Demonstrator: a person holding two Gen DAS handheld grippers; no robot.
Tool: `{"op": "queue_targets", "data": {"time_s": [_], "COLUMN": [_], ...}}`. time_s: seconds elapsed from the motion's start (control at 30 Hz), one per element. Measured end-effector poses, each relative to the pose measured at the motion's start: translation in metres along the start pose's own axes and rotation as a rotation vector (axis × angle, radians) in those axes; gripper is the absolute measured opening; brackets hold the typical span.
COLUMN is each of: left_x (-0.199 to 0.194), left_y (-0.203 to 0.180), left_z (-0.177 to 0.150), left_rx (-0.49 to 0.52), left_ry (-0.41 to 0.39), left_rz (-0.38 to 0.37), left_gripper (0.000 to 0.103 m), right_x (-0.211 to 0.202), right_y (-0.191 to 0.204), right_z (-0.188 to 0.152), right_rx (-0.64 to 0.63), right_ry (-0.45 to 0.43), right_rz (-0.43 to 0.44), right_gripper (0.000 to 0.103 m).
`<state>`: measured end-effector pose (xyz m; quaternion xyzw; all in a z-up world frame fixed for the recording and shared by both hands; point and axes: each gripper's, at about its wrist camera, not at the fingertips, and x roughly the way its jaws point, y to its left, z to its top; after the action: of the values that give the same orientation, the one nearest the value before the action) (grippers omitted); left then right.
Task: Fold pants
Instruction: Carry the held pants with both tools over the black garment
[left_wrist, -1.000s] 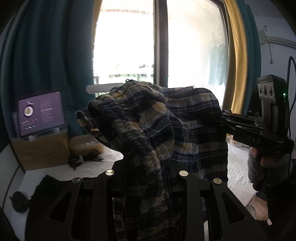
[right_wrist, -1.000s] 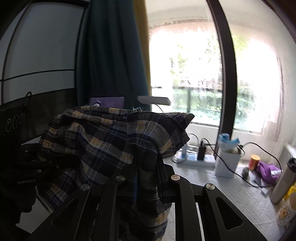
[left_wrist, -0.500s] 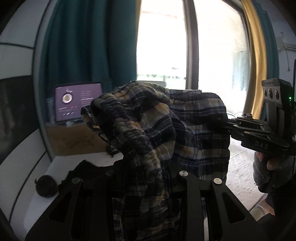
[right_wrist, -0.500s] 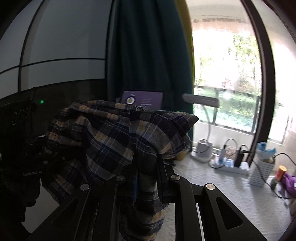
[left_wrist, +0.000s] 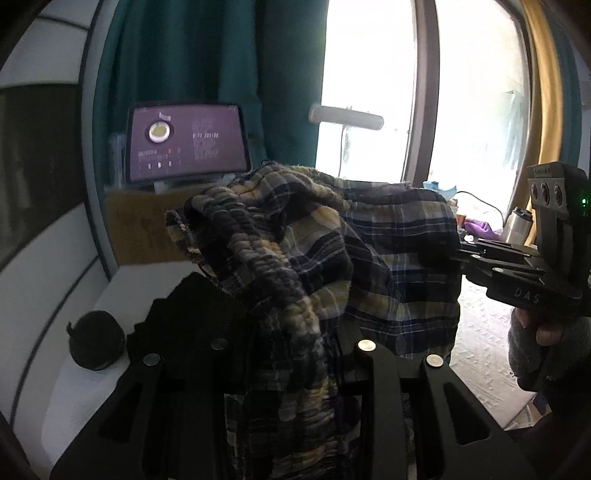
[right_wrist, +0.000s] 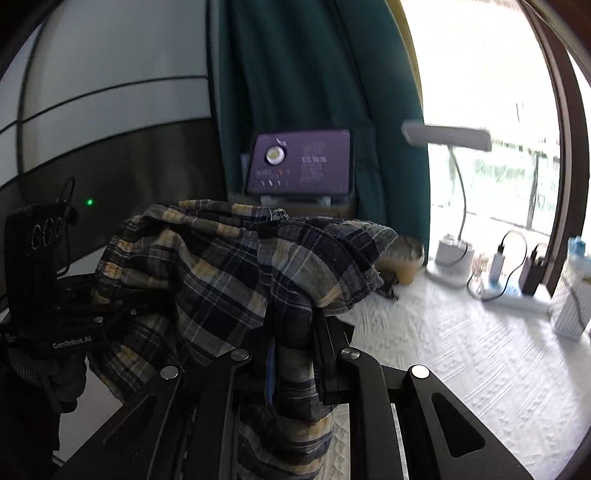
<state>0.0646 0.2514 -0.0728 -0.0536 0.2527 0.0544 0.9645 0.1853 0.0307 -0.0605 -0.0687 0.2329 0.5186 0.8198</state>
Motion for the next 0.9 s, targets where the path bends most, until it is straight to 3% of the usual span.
{"op": "queue_targets", "data": {"time_s": [0.3, 0.63, 0.9], "left_x": [0.054, 0.114, 0.129], "left_y": [0.016, 0.036, 0.047], "left_z": [0.000, -0.018, -0.025], "left_rx": [-0.018, -0.085, -0.136], "left_ry": [0.097, 0.282, 0.331], "left_rz": [-0.017, -0.002, -0.032], "left_gripper": [0.029, 0.030, 0.041], "right_x": [0.061, 0.124, 0.148], "right_y": [-0.036, -0.072, -0.094], "right_z": [-0.006, -0.024, -0.040], "right_rx": [0.085, 0.156, 0.228], "right_ry": [0.078, 0.216, 0.285], "right_rz": [-0.011, -0.018, -0.002], "right_gripper": [0.016, 0.016, 0.016]}}
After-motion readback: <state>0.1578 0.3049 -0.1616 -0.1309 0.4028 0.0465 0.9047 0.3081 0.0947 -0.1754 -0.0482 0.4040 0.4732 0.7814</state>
